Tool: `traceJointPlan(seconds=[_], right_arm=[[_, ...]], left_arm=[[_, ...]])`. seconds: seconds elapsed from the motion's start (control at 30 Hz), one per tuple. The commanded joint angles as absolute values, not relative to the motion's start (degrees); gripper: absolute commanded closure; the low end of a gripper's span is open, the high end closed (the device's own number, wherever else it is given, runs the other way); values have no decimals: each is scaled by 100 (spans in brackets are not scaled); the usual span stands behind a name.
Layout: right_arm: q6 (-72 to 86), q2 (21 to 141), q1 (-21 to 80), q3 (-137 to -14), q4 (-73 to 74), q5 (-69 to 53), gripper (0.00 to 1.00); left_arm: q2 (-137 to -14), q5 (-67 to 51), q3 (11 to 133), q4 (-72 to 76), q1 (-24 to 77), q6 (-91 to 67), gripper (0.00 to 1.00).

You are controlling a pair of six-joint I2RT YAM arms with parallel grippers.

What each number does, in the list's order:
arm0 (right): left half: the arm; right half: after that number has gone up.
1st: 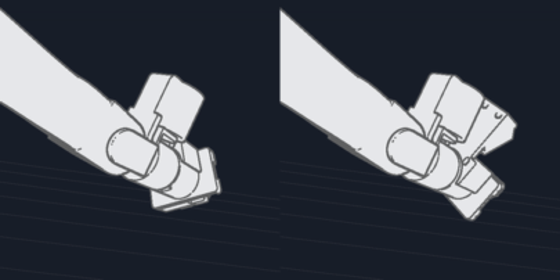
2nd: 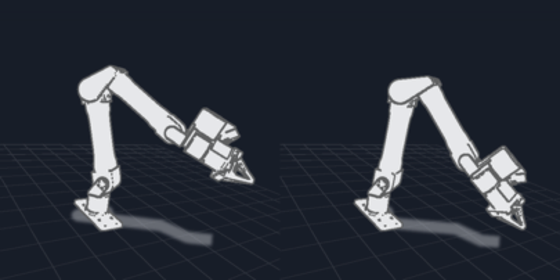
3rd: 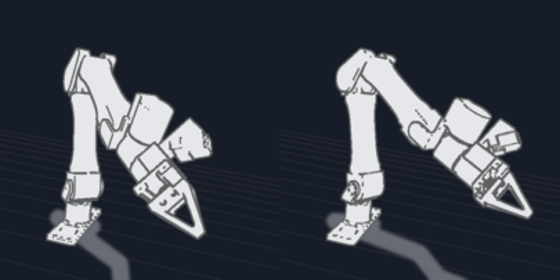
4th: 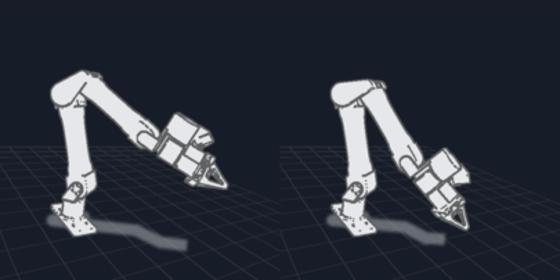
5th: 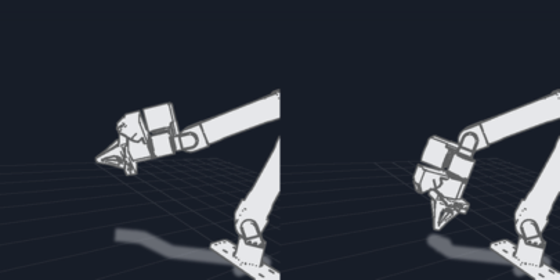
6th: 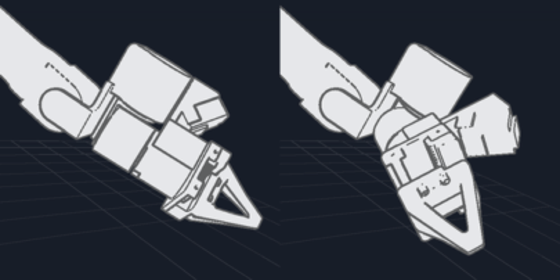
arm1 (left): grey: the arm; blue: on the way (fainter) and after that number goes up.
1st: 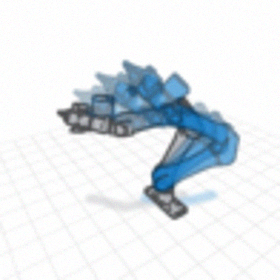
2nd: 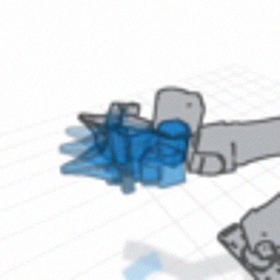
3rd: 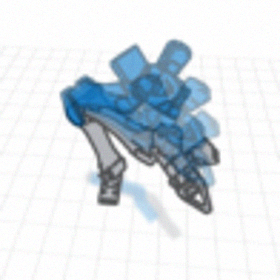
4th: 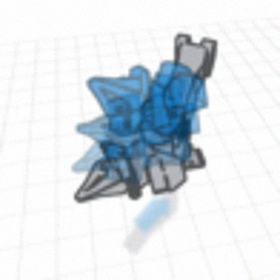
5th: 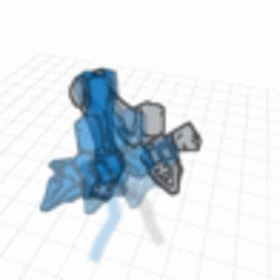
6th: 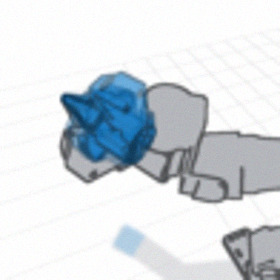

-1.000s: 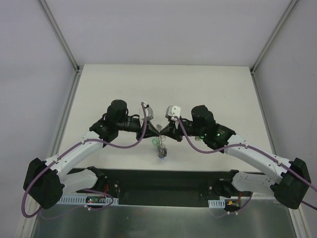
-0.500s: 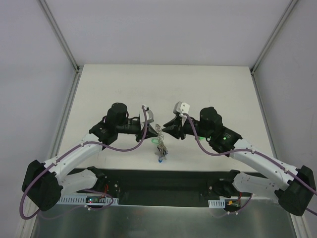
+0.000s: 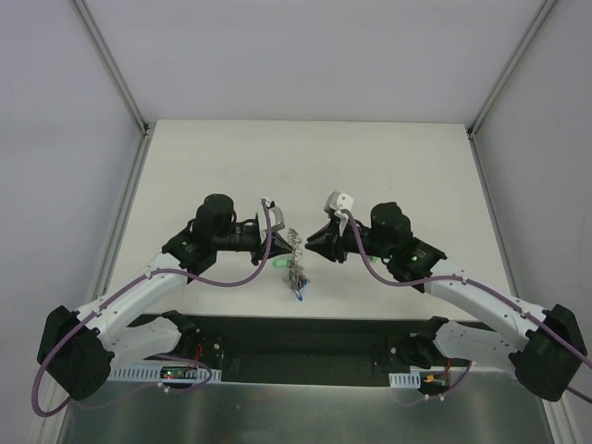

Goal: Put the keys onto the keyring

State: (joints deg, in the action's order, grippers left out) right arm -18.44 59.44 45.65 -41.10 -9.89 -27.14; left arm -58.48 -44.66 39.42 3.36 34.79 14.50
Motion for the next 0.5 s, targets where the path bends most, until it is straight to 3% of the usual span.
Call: traceJointPlan(seconds=[0.0, 0.47], right_arm=[[-1556, 6073, 4553, -4087, -1634, -3032, 76], [-730, 6644, 4623, -4157, -2303, -2821, 74]], left_arm=[[-5695, -4596, 3946, 624, 3472, 1538, 100], [-5608, -4579, 3911, 624, 3507, 1617, 100]])
